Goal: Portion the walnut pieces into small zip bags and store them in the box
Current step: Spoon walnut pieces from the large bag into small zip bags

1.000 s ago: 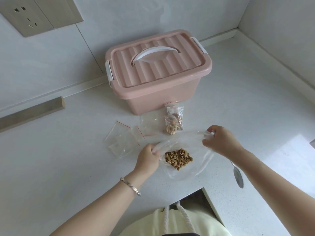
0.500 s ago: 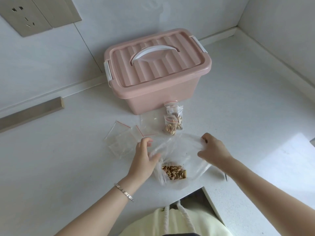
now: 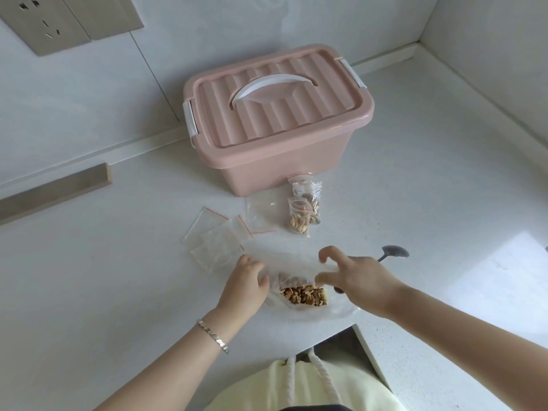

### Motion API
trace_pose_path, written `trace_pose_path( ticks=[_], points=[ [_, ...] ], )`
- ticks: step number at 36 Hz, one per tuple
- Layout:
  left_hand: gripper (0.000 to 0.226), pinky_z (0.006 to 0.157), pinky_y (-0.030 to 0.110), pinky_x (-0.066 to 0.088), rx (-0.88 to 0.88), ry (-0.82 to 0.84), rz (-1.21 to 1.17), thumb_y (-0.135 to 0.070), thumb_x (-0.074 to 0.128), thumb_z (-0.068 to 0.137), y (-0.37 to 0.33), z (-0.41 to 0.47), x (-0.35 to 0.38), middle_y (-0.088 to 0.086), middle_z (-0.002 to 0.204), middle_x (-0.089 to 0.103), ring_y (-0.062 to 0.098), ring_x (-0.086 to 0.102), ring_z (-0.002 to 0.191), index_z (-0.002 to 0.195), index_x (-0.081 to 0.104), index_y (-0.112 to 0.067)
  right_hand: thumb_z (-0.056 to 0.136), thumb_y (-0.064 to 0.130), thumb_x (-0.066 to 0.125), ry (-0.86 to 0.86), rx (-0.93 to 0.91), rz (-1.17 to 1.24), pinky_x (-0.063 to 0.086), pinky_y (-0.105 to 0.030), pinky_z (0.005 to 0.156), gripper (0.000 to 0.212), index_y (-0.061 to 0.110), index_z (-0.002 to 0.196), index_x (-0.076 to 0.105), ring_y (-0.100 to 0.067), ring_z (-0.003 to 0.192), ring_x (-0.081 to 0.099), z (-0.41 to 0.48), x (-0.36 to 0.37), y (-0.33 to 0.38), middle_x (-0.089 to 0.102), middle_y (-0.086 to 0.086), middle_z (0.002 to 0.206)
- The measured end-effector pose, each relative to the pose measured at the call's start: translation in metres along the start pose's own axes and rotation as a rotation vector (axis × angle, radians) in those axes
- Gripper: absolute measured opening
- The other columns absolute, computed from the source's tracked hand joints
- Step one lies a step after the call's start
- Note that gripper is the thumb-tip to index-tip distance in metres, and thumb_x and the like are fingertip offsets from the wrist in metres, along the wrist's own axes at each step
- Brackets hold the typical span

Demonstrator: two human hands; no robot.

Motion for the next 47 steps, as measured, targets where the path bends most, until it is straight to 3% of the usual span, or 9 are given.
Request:
trace_pose_path(
  ticks=[7, 10, 15, 18, 24, 31, 37, 43, 47],
  points=[
    [0.079, 0.09, 0.033, 0.043, -0.259, 0.209, -0.029, -0.044, 0.077, 0.061, 0.015, -0.008, 0.029, 0.002, 0.122, 0.034, 0.024, 0.04, 0.114, 0.124, 0.035, -0.02, 0.093, 0.01, 0.045, 0.388, 0.112, -0.073, 0.05, -0.033, 0.072, 0.051, 0.029, 0.139, 0.035, -0.024, 0.083, 0.062, 0.002, 0.042, -0.003, 0.033, 0.0, 0.135],
    [0.106, 0.085, 0.033, 0.047, -0.224, 0.315, -0.005, -0.024, 0.08, 0.061, 0.017, -0.017, 0.04, 0.002, 0.128, 0.026, 0.024, 0.041, 0.115, 0.14, 0.01, -0.035, 0.085, 0.036, 0.061, 0.474, 0.196, -0.114, 0.048, -0.027, 0.065, 0.07, 0.016, 0.141, 0.025, -0.021, 0.082, 0.06, 0.002, 0.057, -0.012, 0.035, -0.001, 0.13],
    [0.117, 0.049, 0.021, 0.047, -0.14, 0.304, -0.065, 0.003, 0.068, 0.066, 0.012, -0.023, 0.048, 0.0, 0.121, 0.024, 0.02, 0.059, 0.071, 0.141, -0.008, -0.045, 0.078, 0.037, 0.069, 0.561, 0.287, -0.2, 0.03, -0.018, 0.043, 0.096, 0.011, 0.145, 0.006, -0.008, 0.054, 0.035, 0.005, 0.075, -0.024, 0.037, -0.006, 0.123],
    [0.114, 0.043, 0.017, 0.04, -0.123, 0.246, -0.072, 0.007, 0.063, 0.07, 0.012, -0.018, 0.045, 0.003, 0.126, 0.026, 0.018, 0.057, 0.064, 0.141, -0.011, -0.044, 0.078, 0.035, 0.071, 0.542, 0.365, -0.21, 0.031, -0.018, 0.044, 0.106, 0.014, 0.147, -0.007, -0.006, 0.052, 0.033, 0.013, 0.079, -0.034, 0.038, -0.006, 0.122],
    [0.107, 0.052, 0.021, 0.046, -0.129, 0.163, -0.122, 0.009, 0.061, 0.071, 0.014, 0.001, 0.037, -0.001, 0.109, 0.029, 0.019, 0.055, 0.067, 0.143, 0.0, -0.041, 0.073, 0.042, 0.074, 0.492, 0.475, -0.167, 0.042, -0.02, 0.064, 0.078, 0.02, 0.131, 0.027, -0.013, 0.082, 0.05, 0.022, 0.066, -0.056, 0.036, -0.005, 0.122],
    [0.071, 0.113, 0.036, 0.021, -0.124, 0.309, -0.017, -0.028, 0.071, 0.072, 0.009, 0.007, 0.027, 0.001, 0.14, 0.018, 0.024, 0.015, 0.133, 0.135, 0.038, -0.028, 0.069, 0.043, 0.076, 0.379, 0.526, 0.208, 0.045, -0.026, 0.089, 0.088, 0.035, 0.141, 0.025, -0.016, 0.113, 0.043, 0.008, 0.05, -0.056, 0.03, -0.004, 0.134],
    [0.011, 0.092, 0.019, 0.035, -0.034, -0.264, -0.267, -0.01, 0.071, 0.075, 0.025, 0.012, -0.064, -0.008, 0.091, 0.059, 0.018, 0.056, 0.104, 0.071, 0.064, -0.018, 0.078, 0.038, 0.069, 0.102, 0.604, 0.343, 0.045, -0.017, 0.079, 0.05, 0.037, 0.124, 0.05, -0.004, 0.091, 0.05, -0.011, -0.001, -0.051, 0.042, 0.004, 0.127],
    [0.057, 0.094, 0.041, 0.037, -0.254, -0.168, 0.197, -0.034, 0.066, 0.081, 0.068, 0.042, -0.059, 0.008, 0.135, 0.044, 0.03, 0.042, 0.123, 0.128, 0.045, -0.011, 0.084, 0.033, 0.064, -0.084, 0.645, 0.308, 0.034, -0.008, 0.056, 0.025, 0.029, 0.108, 0.062, 0.007, 0.066, 0.043, -0.023, -0.037, -0.043, 0.047, 0.009, 0.1],
    [0.043, 0.091, 0.038, 0.039, -0.266, -0.079, 0.405, -0.029, 0.057, 0.087, 0.073, 0.054, -0.045, 0.006, 0.128, 0.048, 0.028, 0.043, 0.119, 0.126, 0.046, -0.014, 0.084, 0.026, 0.064, -0.209, 0.678, 0.389, 0.035, -0.012, 0.055, 0.014, 0.027, 0.098, 0.066, 0.001, 0.058, 0.044, -0.03, -0.06, -0.037, 0.053, 0.013, 0.077]
  ],
)
Point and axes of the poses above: each hand's wrist, its own z-axis towards the middle knuckle, its own x-axis out of the palm, y = z × x, the point moved 9 cm from there along z, towards the middle knuckle
